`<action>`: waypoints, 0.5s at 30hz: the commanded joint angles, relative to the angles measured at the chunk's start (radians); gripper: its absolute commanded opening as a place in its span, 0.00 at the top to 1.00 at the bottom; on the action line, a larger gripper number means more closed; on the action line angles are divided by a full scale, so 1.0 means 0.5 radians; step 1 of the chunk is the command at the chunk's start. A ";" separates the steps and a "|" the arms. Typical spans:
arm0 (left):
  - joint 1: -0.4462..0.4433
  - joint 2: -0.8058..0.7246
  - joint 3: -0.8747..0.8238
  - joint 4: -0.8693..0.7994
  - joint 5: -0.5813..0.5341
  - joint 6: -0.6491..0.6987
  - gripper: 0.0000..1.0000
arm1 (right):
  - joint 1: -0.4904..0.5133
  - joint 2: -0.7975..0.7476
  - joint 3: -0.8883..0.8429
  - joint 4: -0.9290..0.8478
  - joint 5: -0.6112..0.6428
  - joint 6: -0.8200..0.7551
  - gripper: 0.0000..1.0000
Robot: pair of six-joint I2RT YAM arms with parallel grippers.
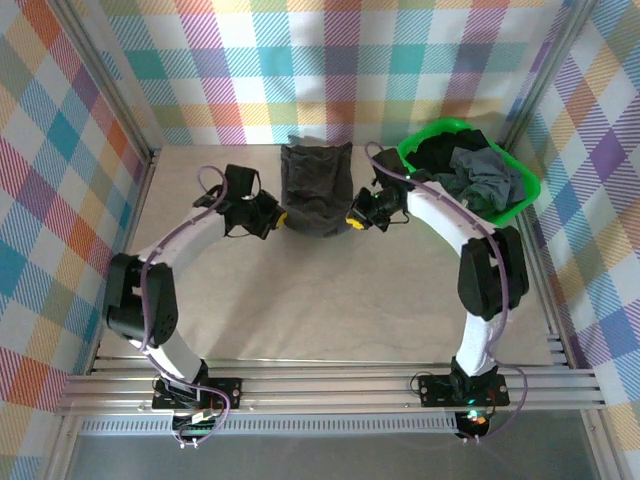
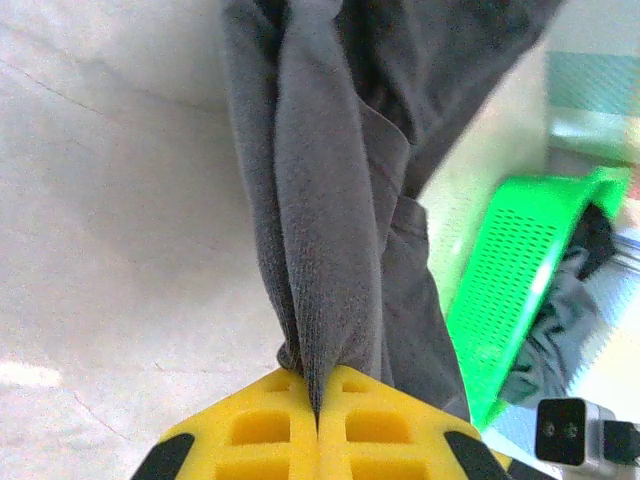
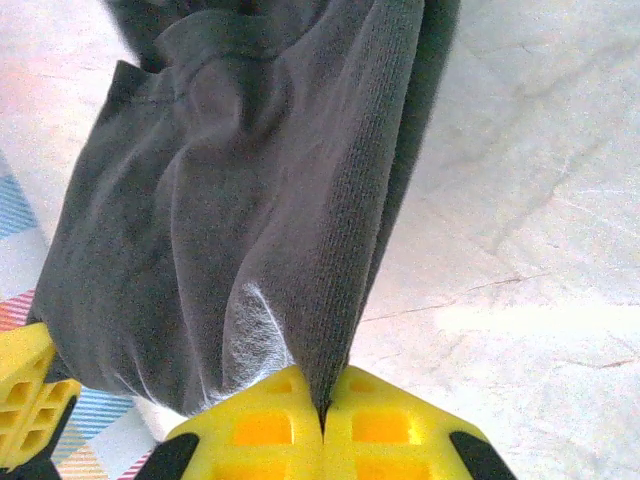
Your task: Fold and stack the t-shirts
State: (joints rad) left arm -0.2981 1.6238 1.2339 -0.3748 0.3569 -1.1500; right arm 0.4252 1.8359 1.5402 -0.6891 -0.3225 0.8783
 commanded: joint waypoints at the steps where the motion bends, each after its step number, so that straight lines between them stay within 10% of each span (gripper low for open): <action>1: 0.003 -0.179 -0.124 -0.162 0.071 0.033 1.00 | 0.015 -0.143 -0.116 -0.127 -0.042 -0.001 1.00; 15: -0.334 -0.917 -1.231 -0.479 0.325 0.093 1.00 | 0.397 -0.693 -1.285 -0.018 -0.350 0.180 1.00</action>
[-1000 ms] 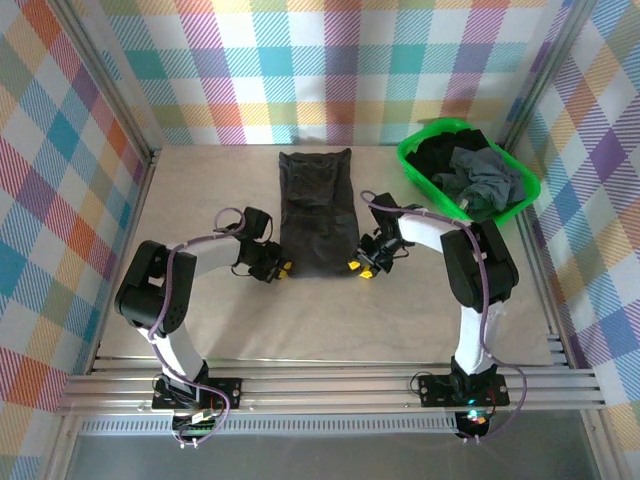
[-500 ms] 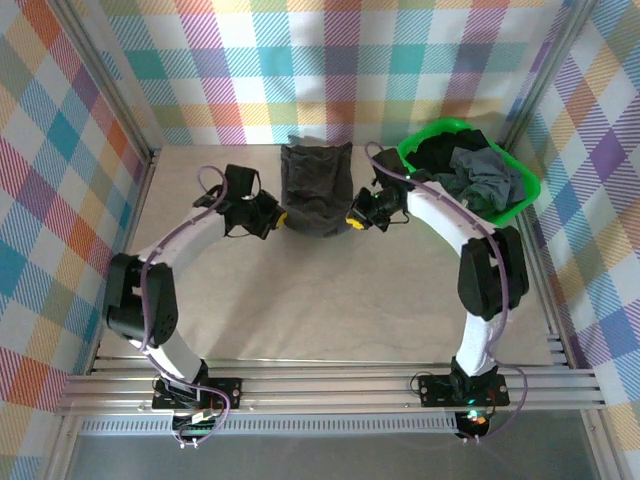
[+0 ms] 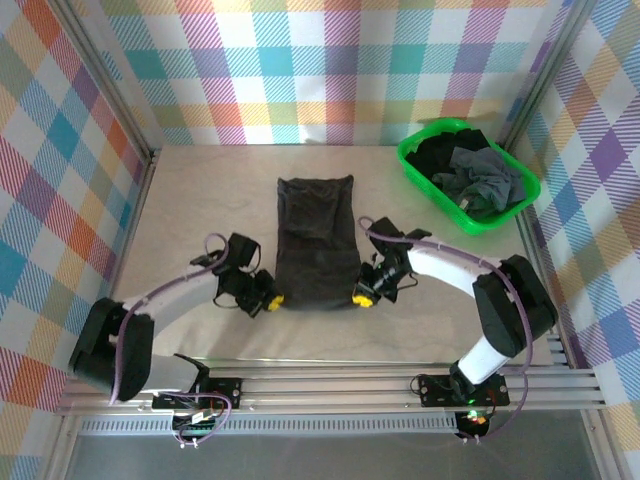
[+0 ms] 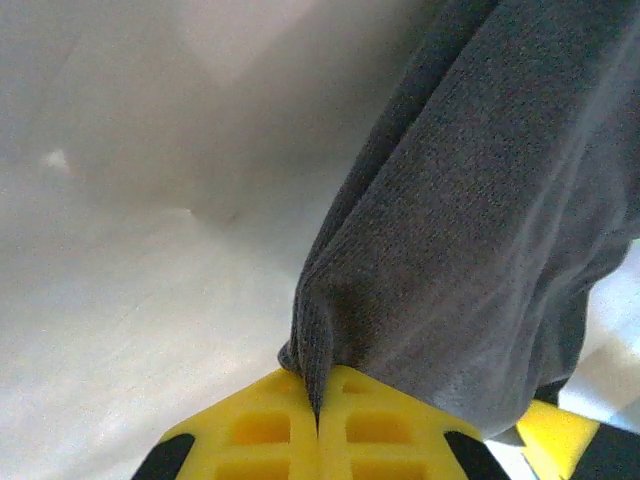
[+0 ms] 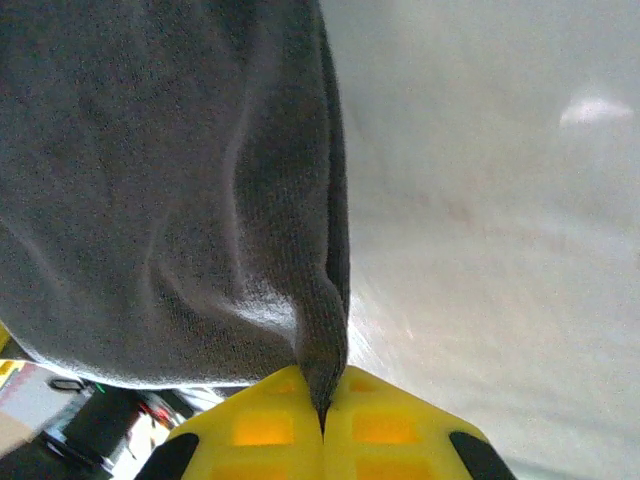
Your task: Fold and stack the t-shirts
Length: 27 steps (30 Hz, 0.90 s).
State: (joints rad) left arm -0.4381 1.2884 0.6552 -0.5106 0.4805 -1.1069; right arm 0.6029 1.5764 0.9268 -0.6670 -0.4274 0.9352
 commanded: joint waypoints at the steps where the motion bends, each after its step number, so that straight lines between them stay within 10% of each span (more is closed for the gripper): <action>1: -0.061 -0.360 -0.111 -0.258 0.074 -0.029 1.00 | 0.057 -0.230 -0.073 -0.109 -0.137 0.080 1.00; 7: -0.066 -0.718 0.065 -0.444 -0.045 -0.172 1.00 | 0.058 -0.461 0.178 -0.391 0.021 0.115 1.00; 13: 0.053 -0.440 0.540 -0.486 -0.128 -0.138 1.00 | -0.050 -0.266 0.709 -0.571 0.091 0.098 1.00; 24: 0.475 1.196 1.966 -0.345 -0.083 0.136 0.94 | -0.471 1.054 2.197 -0.617 0.143 -0.033 1.00; 27: 0.507 1.687 2.525 -0.585 -0.172 0.282 0.65 | -0.533 1.538 2.822 -0.683 0.084 -0.135 0.69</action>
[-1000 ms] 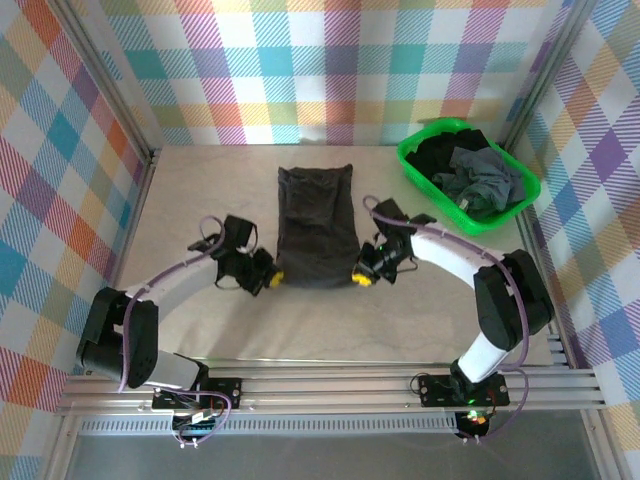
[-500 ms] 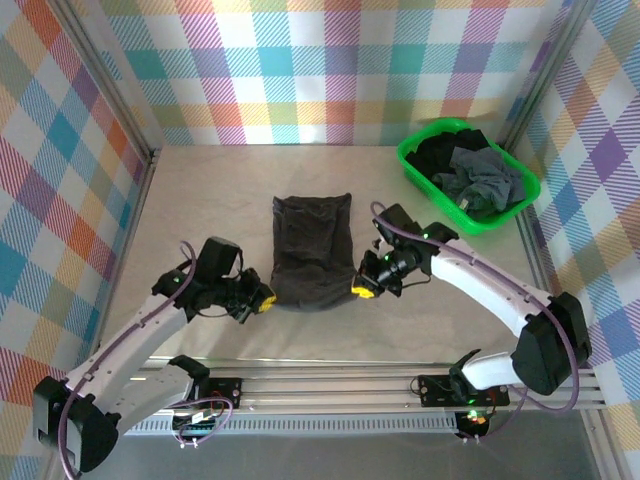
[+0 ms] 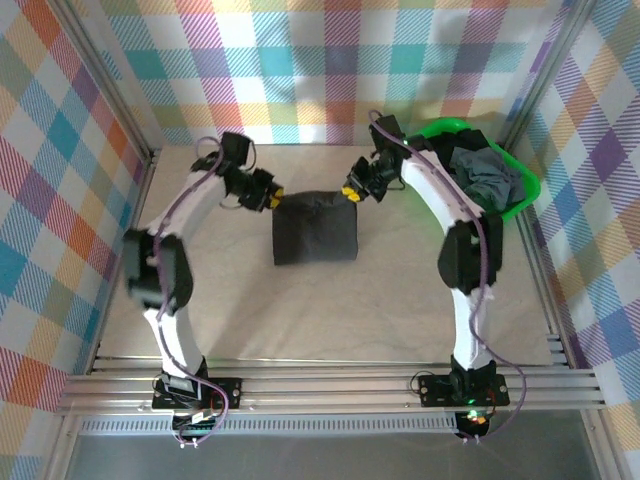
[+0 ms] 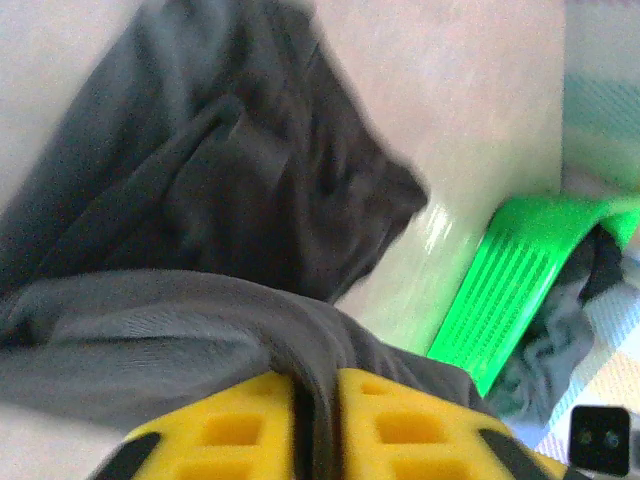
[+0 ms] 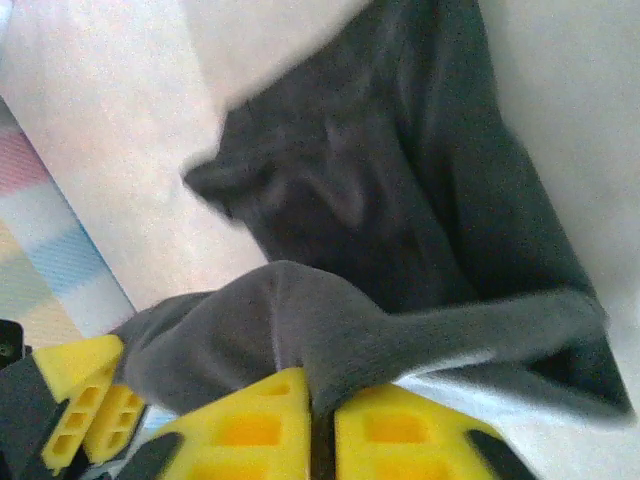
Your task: Fold and stack the t-shirts
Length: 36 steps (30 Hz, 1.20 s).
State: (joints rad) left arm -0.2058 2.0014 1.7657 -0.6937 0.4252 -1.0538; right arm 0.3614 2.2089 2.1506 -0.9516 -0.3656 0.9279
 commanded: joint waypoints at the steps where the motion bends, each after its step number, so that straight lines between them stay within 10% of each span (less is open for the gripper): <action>1: 0.049 0.364 0.421 -0.275 -0.072 0.191 0.59 | -0.063 0.421 0.585 -0.119 -0.131 -0.175 0.57; 7: 0.019 0.012 0.115 -0.284 -0.357 0.145 0.29 | -0.073 0.620 1.083 -0.458 -0.223 -0.449 0.47; 17: -0.437 -1.131 -1.503 0.522 -0.454 -0.546 0.33 | -0.038 -0.892 -1.437 0.779 -0.187 -0.263 0.48; 23: -0.481 -1.090 -1.687 0.815 -0.397 -0.720 0.30 | -0.035 -1.396 -2.135 0.982 -0.234 -0.245 0.46; 36: -1.039 -0.359 -1.081 0.918 -0.568 -1.512 0.24 | -0.080 -1.492 -2.092 0.776 -0.250 -0.391 0.46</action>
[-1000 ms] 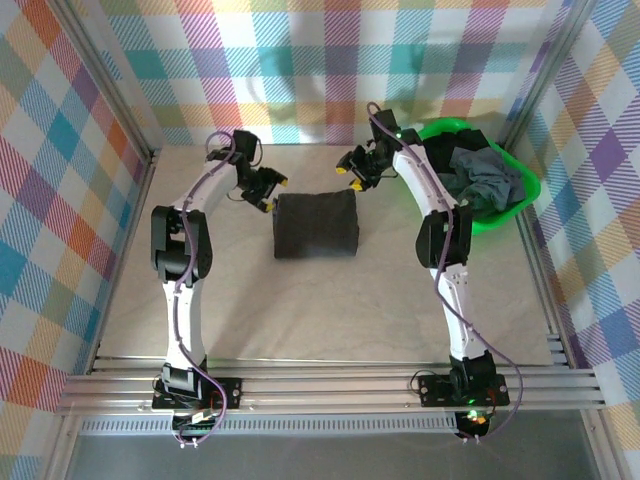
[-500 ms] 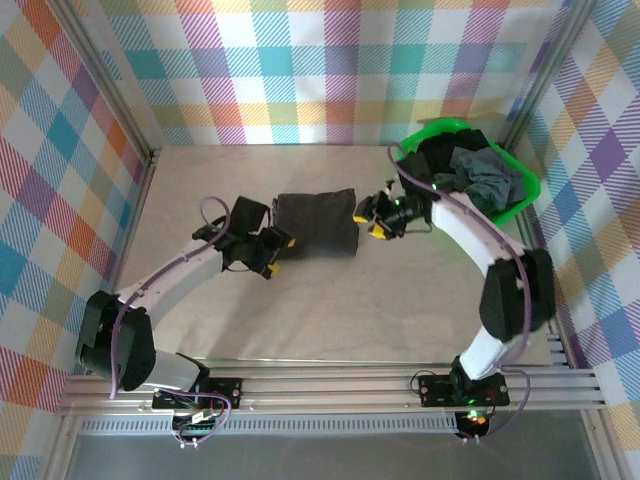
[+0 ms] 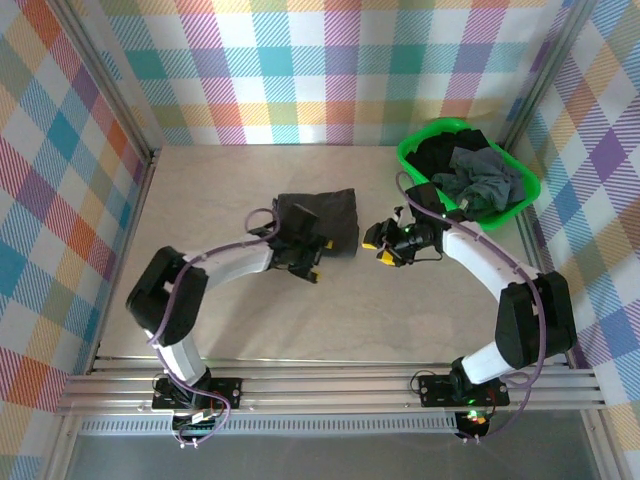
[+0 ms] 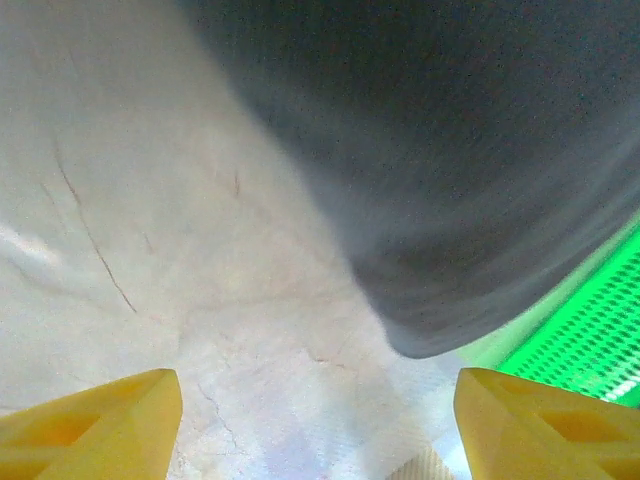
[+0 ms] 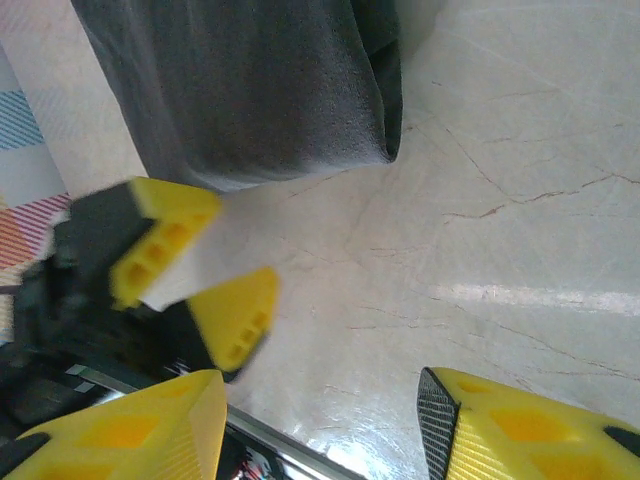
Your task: Fold and stack the t-shirts
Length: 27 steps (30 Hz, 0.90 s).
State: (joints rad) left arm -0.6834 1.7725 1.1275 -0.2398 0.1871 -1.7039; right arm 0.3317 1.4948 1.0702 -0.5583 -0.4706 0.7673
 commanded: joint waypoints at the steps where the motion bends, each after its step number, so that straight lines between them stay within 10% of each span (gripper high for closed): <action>1: -0.103 0.174 0.305 -0.033 -0.097 -0.178 0.23 | -0.025 -0.074 0.072 -0.031 -0.040 -0.085 0.46; 14: -0.094 0.617 0.654 -0.428 -0.266 -0.191 0.30 | -0.157 -0.300 -0.039 -0.176 -0.048 -0.162 0.46; 21: 0.088 0.642 0.560 -0.251 -0.408 -0.130 0.78 | -0.173 -0.330 -0.075 -0.157 -0.064 -0.128 0.47; 27: 0.380 0.587 0.532 -0.222 -0.423 0.091 1.00 | -0.173 -0.307 -0.080 -0.119 -0.078 -0.097 0.47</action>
State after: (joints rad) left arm -0.5816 2.0769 1.4284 -0.3176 0.0578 -1.7218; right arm 0.2489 1.3510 1.0393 -0.6250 -0.4847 0.7174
